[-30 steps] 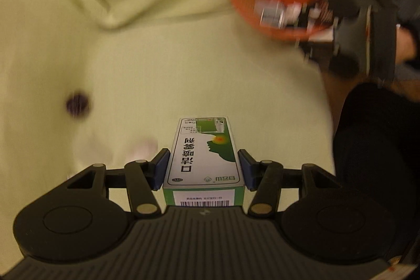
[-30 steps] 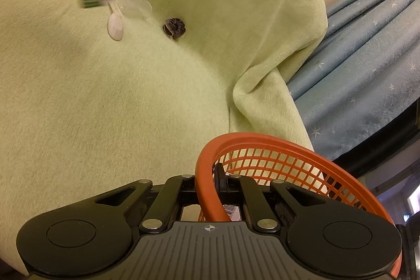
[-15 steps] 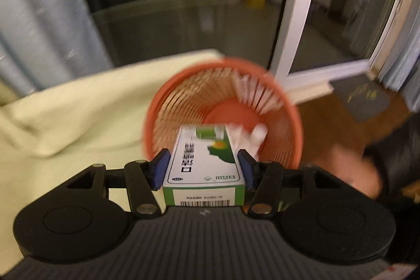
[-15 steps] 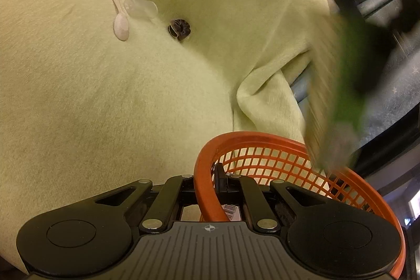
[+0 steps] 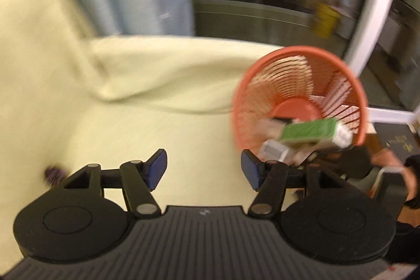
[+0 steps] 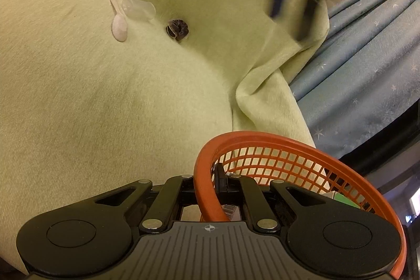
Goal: Organize objects
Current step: 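Carry the spray box with the left tool into the wastebasket and release, then move the left tool back to the pink-white spoon, then grasp the spoon handle with the left tool, then lift the spoon with the left tool and adjust the grip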
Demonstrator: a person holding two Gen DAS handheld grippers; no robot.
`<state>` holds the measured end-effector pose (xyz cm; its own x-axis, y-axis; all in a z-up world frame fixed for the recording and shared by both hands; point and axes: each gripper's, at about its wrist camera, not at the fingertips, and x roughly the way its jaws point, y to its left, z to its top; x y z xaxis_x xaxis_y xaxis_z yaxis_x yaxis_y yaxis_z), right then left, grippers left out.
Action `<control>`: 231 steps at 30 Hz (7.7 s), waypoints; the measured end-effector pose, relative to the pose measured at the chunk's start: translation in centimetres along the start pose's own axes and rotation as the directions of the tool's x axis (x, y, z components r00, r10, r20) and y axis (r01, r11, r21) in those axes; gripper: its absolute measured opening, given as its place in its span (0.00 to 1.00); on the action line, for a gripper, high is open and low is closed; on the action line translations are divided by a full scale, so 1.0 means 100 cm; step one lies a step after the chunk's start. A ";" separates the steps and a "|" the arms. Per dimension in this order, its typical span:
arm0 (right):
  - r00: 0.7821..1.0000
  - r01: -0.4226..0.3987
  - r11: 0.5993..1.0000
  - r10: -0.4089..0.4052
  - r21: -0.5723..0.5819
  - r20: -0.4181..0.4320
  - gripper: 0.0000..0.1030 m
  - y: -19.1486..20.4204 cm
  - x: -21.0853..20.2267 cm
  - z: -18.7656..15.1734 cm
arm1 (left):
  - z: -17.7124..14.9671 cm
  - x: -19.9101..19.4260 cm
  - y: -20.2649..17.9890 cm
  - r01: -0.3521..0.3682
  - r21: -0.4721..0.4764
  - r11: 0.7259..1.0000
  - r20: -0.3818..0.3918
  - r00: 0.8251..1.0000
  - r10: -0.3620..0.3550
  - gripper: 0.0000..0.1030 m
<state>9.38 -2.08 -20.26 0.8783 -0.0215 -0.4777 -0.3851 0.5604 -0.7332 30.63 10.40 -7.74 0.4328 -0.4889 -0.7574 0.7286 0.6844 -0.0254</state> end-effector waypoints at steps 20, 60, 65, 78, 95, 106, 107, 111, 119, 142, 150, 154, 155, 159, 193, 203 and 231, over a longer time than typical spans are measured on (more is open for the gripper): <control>1.000 -0.006 1.000 0.006 0.012 -0.013 0.02 -0.006 0.001 0.001 | -0.150 -0.051 0.107 -0.248 -0.282 0.927 -0.086 0.969 0.232 0.60; 1.000 -0.011 1.000 0.011 0.010 -0.018 0.02 -0.009 0.003 0.003 | -0.231 -0.055 0.176 -0.443 -0.338 0.830 -0.242 0.893 0.378 0.71; 1.000 -0.012 1.000 0.012 0.006 -0.021 0.02 -0.009 0.003 0.003 | -0.231 -0.053 0.180 -0.442 -0.337 0.831 -0.243 0.894 0.377 0.71; 1.000 -0.014 1.000 0.014 -0.001 -0.023 0.02 -0.006 0.006 0.004 | -0.226 -0.043 0.182 -0.435 -0.318 0.842 -0.247 0.896 0.369 0.71; 0.999 -0.017 1.000 0.017 -0.010 -0.027 0.02 -0.004 0.006 0.004 | -0.220 -0.026 0.180 -0.421 -0.285 0.861 -0.233 0.902 0.364 0.71; 0.999 -0.019 1.000 0.019 -0.017 -0.028 0.02 -0.004 0.007 0.006 | -0.192 0.021 0.152 -0.309 -0.093 0.947 -0.205 0.936 0.285 0.55; 0.999 -0.019 1.000 0.018 -0.016 -0.028 0.02 -0.005 0.006 0.006 | -0.190 0.028 0.148 -0.293 -0.065 0.954 -0.210 0.938 0.274 0.49; 0.999 -0.017 1.000 0.017 -0.011 -0.030 0.02 -0.006 0.007 0.007 | -0.183 0.052 0.135 -0.261 0.063 0.963 -0.235 0.934 0.269 0.42; 0.999 -0.016 1.000 0.015 -0.008 -0.030 0.02 -0.008 0.007 0.008 | -0.177 0.076 0.133 -0.222 0.189 0.957 -0.269 0.925 0.268 0.25; 0.999 -0.016 1.000 0.015 -0.012 -0.029 0.02 -0.007 0.008 0.007 | -0.198 0.041 0.106 -0.161 -0.070 0.984 -0.340 0.932 0.128 0.01; 1.000 -0.014 1.000 0.014 -0.014 -0.028 0.02 -0.006 0.007 0.007 | -0.204 0.035 0.102 -0.162 -0.112 0.980 -0.336 0.935 0.116 0.01; 1.000 -0.014 1.000 0.013 -0.012 -0.028 0.02 -0.005 0.008 0.007 | -0.208 0.033 0.109 -0.216 -0.116 0.970 -0.333 0.928 0.167 0.11; 1.000 -0.013 1.000 0.013 -0.012 -0.027 0.02 -0.005 0.008 0.007 | -0.209 0.031 0.110 -0.229 -0.115 0.967 -0.333 0.926 0.180 0.12; 1.000 -0.013 1.000 0.012 -0.012 -0.027 0.02 -0.004 0.007 0.008 | -0.212 0.029 0.112 -0.269 -0.083 0.960 -0.337 0.914 0.227 0.13; 1.000 -0.012 1.000 0.012 -0.013 -0.027 0.02 -0.004 0.007 0.008 | -0.213 0.029 0.115 -0.235 -0.028 0.972 -0.287 0.933 0.217 0.14; 1.000 -0.011 1.000 0.011 -0.007 -0.025 0.02 -0.006 0.007 0.008 | -0.213 0.029 0.107 -0.231 -0.027 0.973 -0.311 0.927 0.211 0.04; 1.000 -0.015 1.000 0.015 -0.011 -0.015 0.02 -0.007 0.005 0.005 | -0.083 -0.014 0.021 -0.048 0.222 0.974 -0.242 0.965 0.103 0.04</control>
<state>10.19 -2.01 -19.73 0.8679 -0.0256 -0.4961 -0.4017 0.5514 -0.7311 27.09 17.02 -12.14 0.3642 -0.2705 -0.8912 0.8065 0.5702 0.1565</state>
